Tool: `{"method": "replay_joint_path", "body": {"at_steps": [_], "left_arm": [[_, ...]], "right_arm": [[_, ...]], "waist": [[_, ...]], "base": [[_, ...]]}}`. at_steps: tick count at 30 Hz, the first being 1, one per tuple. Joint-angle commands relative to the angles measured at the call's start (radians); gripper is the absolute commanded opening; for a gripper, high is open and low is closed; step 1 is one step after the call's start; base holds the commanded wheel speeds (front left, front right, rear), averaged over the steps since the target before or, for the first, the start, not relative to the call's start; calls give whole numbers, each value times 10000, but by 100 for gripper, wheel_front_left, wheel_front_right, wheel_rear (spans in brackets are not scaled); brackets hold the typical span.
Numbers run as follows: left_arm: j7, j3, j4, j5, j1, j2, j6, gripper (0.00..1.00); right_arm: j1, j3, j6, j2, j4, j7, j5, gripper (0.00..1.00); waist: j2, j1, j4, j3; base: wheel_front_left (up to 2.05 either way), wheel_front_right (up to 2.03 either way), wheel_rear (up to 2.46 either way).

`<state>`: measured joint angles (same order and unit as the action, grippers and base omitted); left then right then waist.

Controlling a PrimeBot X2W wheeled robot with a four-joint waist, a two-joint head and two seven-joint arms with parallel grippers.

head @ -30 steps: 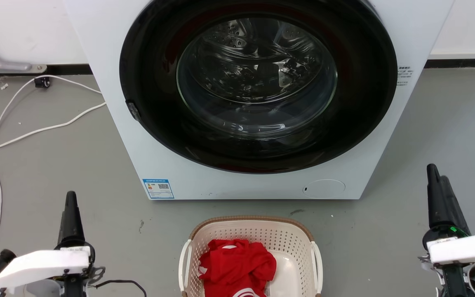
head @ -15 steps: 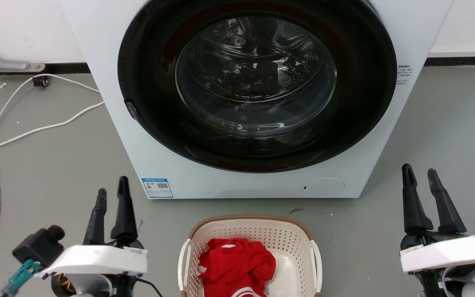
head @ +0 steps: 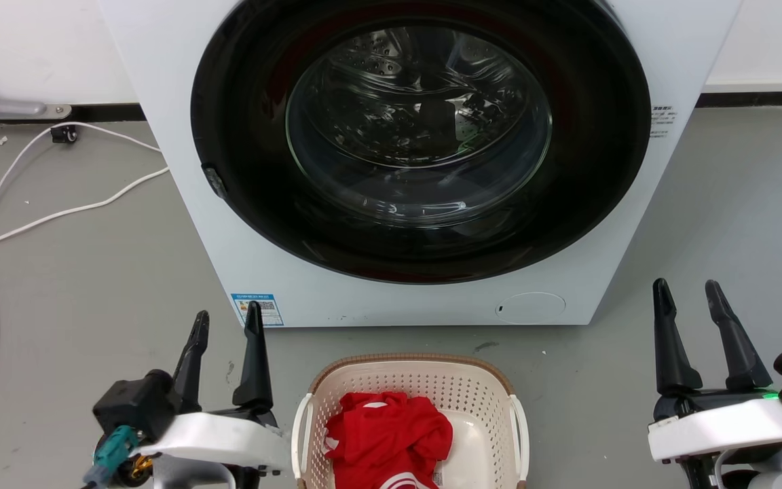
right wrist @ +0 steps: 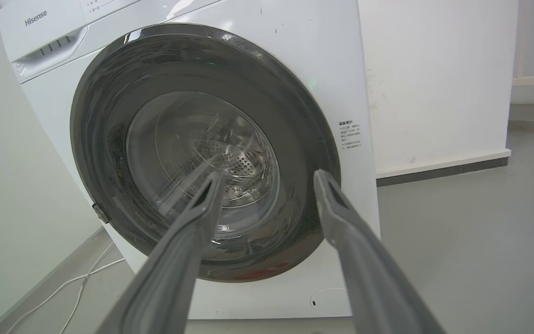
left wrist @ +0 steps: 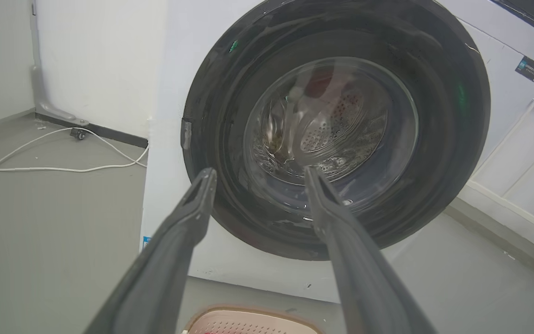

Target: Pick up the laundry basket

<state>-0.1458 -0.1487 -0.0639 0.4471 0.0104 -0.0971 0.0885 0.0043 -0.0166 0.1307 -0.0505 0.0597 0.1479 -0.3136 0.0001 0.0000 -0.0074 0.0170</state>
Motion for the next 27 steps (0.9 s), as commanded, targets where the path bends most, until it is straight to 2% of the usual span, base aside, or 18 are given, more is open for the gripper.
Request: {"method": "replay_joint_path", "body": {"at_steps": [1,5,12,17,21,27], "left_arm": [[-119,-195,-212,-349,-225,-190,163,100],[-268,-952,-339,-902,-321,-620,628,100],[-433,-1551,-75,-1178,-345,-919,699,100],[-527,-1707,94,-1400,-282,-983,551,100],[-667,-1769,325,-1827,-137,-905,277,100],[-799,-1436,442,-1849,81,-544,-106,100]], "right_arm": [[-1,-27,-1,-16,71,99,310,100],[66,-135,0,-14,-55,239,923,100],[134,-196,0,-11,-268,414,1506,100],[141,-133,-1,-9,-241,500,1887,100],[223,-3,-1,-7,-148,657,2616,100],[335,2,-1,-5,-278,765,2545,100]], "waist": [[-1,0,-5,6],[-1,0,-39,24],[-1,0,-49,8],[-1,0,-51,14],[-1,0,-55,9],[-1,0,-57,-20]], "base": [[0,0,0],[0,0,0],[0,0,0],[0,0,0],[0,0,0],[0,0,0]]}}
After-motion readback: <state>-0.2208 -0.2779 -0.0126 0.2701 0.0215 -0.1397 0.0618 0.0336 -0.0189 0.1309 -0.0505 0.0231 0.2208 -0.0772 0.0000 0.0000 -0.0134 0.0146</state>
